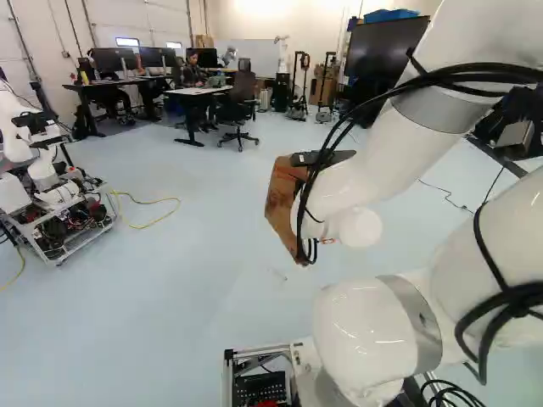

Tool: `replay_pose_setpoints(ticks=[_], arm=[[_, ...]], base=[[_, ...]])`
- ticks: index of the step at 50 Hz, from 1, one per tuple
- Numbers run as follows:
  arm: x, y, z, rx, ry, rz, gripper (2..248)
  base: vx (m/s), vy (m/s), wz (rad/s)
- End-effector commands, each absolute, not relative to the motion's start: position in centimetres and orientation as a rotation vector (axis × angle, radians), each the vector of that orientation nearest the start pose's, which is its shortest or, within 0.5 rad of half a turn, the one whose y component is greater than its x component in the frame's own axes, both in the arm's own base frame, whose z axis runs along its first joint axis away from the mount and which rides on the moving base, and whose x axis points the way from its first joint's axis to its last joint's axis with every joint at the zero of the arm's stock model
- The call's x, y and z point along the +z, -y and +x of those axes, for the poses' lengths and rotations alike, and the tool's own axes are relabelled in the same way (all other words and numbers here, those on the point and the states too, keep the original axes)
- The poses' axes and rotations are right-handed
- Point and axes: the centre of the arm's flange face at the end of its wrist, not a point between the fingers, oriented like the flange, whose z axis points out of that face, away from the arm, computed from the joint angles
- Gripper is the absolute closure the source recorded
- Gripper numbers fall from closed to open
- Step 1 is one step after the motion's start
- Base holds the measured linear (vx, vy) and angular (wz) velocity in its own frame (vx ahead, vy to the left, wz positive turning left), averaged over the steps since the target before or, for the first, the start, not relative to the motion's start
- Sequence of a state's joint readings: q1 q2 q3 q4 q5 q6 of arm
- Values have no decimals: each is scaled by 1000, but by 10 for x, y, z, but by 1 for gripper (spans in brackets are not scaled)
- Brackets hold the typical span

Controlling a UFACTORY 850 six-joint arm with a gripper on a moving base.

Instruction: Pick up the grocery bag from the ground

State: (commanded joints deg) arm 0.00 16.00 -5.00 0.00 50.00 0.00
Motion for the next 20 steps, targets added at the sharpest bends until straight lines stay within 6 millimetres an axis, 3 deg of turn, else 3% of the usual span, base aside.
replay_pose_setpoints(ticks=[20], arm=[[366,0,270,-1824,0,-2558,225]], base=[[0,0,0]])
